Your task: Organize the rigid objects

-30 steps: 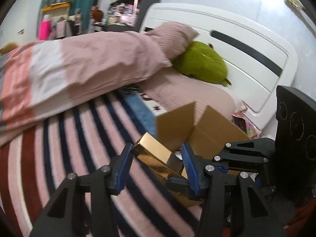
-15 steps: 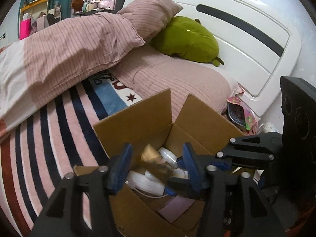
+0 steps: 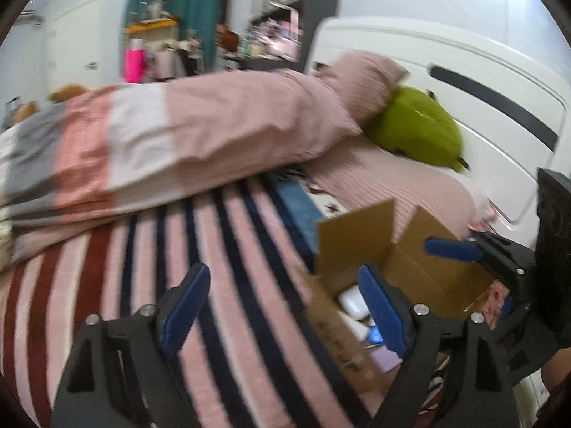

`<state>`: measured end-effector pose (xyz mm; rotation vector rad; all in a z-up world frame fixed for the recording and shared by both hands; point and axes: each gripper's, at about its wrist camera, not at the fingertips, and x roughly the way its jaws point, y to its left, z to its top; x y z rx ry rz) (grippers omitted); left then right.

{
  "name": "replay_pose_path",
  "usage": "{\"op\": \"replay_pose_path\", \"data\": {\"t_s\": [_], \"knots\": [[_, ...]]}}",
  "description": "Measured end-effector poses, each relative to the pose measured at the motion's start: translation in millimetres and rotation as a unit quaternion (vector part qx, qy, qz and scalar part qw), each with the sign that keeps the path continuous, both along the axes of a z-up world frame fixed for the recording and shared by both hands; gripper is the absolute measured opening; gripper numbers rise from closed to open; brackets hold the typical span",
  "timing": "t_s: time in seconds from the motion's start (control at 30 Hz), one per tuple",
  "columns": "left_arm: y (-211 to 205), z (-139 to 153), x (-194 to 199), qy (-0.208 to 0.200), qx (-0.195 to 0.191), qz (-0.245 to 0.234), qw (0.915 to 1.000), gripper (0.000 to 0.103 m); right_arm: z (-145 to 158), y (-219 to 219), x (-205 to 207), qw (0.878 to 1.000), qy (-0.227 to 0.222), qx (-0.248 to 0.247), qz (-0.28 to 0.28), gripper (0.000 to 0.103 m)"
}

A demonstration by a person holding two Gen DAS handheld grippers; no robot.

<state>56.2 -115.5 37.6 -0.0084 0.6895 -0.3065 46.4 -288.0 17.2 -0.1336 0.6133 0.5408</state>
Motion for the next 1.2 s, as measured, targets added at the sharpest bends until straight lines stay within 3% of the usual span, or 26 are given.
{"op": "replay_pose_path", "data": {"t_s": [0.13, 0.33, 1.2], "knots": [[35.8, 5.5, -18.3, -0.019, 0.003, 0.059, 0.9981, 0.084, 8.1, 12.3, -13.9, 0.999, -0.046, 0.002, 0.023, 0.099], [69.1, 3.7, -35.2, -0.027, 0.004, 0.101, 0.9945, 0.084, 7.5, 27.2, -19.4, 0.997, -0.056, 0.004, 0.046, 0.1], [79.9, 4.8, -49.1, -0.033, 0.014, 0.122, 0.9918, 0.084, 11.4, 25.2, -18.7, 0.998, -0.048, 0.027, 0.031, 0.1]]}}
